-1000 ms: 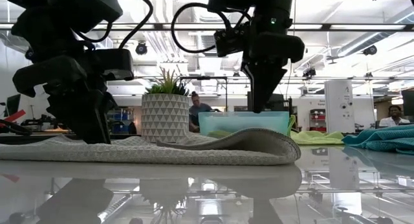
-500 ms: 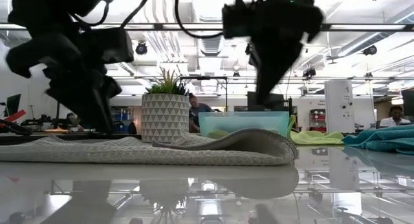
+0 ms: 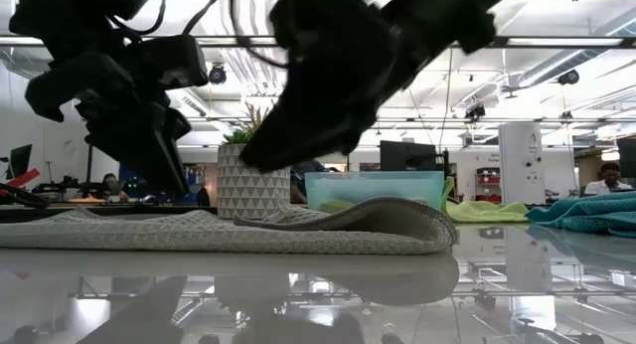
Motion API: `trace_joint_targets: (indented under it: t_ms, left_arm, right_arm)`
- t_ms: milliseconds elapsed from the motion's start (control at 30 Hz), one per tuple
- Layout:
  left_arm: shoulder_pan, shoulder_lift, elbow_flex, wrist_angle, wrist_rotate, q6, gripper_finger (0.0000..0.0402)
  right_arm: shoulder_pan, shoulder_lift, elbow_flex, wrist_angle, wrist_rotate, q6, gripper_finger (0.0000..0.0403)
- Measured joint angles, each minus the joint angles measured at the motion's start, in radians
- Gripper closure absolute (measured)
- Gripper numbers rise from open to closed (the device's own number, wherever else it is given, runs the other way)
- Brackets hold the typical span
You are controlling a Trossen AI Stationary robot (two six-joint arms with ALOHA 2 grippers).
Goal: Fold microfiber towels
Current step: Fold the gray microfiber cloth
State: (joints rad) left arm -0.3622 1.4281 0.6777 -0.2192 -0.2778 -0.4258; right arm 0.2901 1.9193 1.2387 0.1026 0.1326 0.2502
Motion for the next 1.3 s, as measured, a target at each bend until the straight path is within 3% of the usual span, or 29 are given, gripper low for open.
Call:
trace_joint_targets:
  t_ms: [267,433,633,833,967,1133,1300]
  left_arm:
    - [0.0,-0.001,0.002,0.001,-0.034,-0.013,0.033]
    - [0.0,-0.001,0.002,0.001,-0.035,-0.037,0.033]
    - [0.0,-0.002,-0.01,0.001,-0.038,-0.037,0.033]
    - [0.0,-0.002,-0.019,0.001,-0.038,-0.039,0.033]
    - [0.0,-0.002,-0.018,0.001,-0.038,-0.04,0.033]
    - [0.0,-0.002,-0.018,0.001,-0.038,-0.039,0.033]
    - [0.0,-0.002,-0.02,0.0,-0.038,-0.039,0.033]
  right_arm:
    - [0.0,0.136,0.08,-0.036,0.004,-0.021,0.0267]
    - [0.002,0.153,0.114,-0.121,0.05,-0.014,0.0282]
    - [0.0,0.131,0.111,-0.168,0.059,-0.025,0.0318]
    - [0.0,0.117,0.112,-0.203,0.055,-0.08,0.0386]
    - [-0.001,0.086,0.11,-0.263,0.058,-0.082,0.039]
    - [0.0,0.008,0.106,-0.382,0.155,-0.076,0.0393]
    - [0.003,-0.062,0.086,-0.413,0.159,-0.056,0.0393]
